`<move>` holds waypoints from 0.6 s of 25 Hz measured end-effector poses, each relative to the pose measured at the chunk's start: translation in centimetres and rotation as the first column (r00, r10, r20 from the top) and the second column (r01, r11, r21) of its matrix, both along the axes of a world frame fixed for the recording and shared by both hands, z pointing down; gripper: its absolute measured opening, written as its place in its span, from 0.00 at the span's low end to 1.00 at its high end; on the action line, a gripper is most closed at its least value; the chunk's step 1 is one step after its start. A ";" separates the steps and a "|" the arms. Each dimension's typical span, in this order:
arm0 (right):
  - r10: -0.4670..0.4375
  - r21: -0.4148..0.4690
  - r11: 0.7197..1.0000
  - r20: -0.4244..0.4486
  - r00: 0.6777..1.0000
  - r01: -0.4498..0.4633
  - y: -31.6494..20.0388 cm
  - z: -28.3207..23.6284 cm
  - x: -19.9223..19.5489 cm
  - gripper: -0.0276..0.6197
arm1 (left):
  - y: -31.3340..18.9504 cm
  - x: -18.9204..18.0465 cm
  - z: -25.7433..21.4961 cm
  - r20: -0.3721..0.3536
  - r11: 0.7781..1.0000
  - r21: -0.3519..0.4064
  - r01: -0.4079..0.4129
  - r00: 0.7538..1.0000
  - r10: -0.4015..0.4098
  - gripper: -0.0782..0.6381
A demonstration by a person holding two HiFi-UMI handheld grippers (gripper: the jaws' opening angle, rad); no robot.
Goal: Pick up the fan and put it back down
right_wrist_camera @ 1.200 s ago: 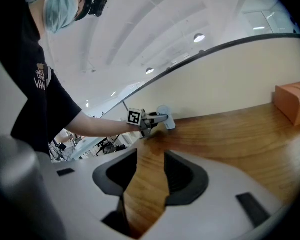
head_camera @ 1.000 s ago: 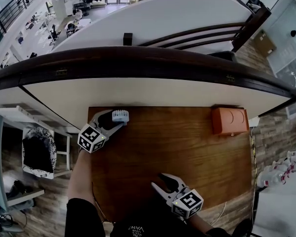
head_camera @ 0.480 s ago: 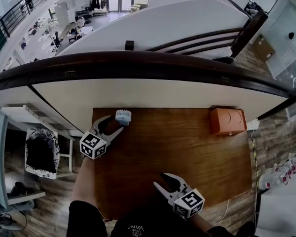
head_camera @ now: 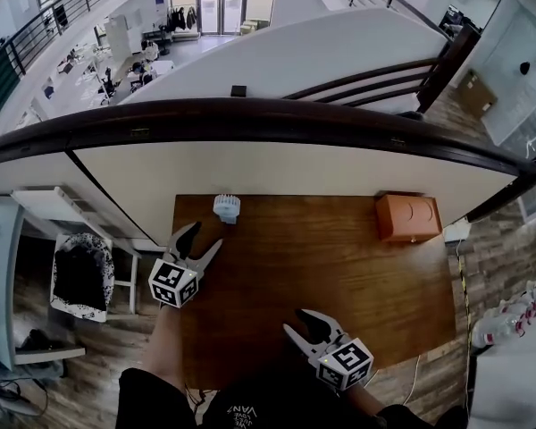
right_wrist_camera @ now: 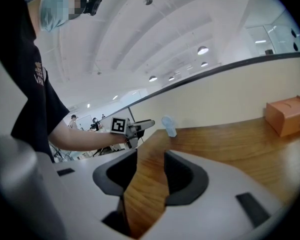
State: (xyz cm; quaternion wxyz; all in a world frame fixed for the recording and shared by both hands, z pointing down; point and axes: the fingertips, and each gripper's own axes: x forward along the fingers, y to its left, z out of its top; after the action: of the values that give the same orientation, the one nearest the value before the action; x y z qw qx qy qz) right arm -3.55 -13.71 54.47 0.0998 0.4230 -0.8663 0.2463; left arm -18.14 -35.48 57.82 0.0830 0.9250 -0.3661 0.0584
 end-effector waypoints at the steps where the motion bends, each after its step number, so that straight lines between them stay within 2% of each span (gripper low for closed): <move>1: 0.003 0.001 1.000 -0.005 1.000 -0.003 0.2 -0.1 0.3 0.28 | 0.7 0.1 -0.5 -0.012 1.000 0.002 0.016 1.000 -0.016 0.47; 4: 0.011 0.017 1.000 -0.008 1.000 -0.011 0.4 -0.6 1.2 0.28 | 3.0 0.8 -1.8 -0.039 0.999 0.011 0.038 0.999 -0.038 0.47; 7: 0.006 0.040 0.999 -0.002 1.000 -0.006 0.7 -1.3 2.1 0.28 | 5.7 2.0 -3.1 -0.031 0.999 0.024 0.034 0.999 -0.034 0.46; 15: -0.029 0.074 0.997 0.011 1.000 0.028 2.7 -2.9 4.9 0.28 | 12.8 4.4 -7.5 -0.014 0.995 0.063 0.084 0.996 -0.083 0.30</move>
State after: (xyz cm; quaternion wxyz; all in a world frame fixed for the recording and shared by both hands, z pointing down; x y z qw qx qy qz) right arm 1.39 -11.00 51.61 0.0824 0.4125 -0.8813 0.2154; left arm -13.78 -22.69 50.35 0.0581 0.9114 -0.4055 0.0378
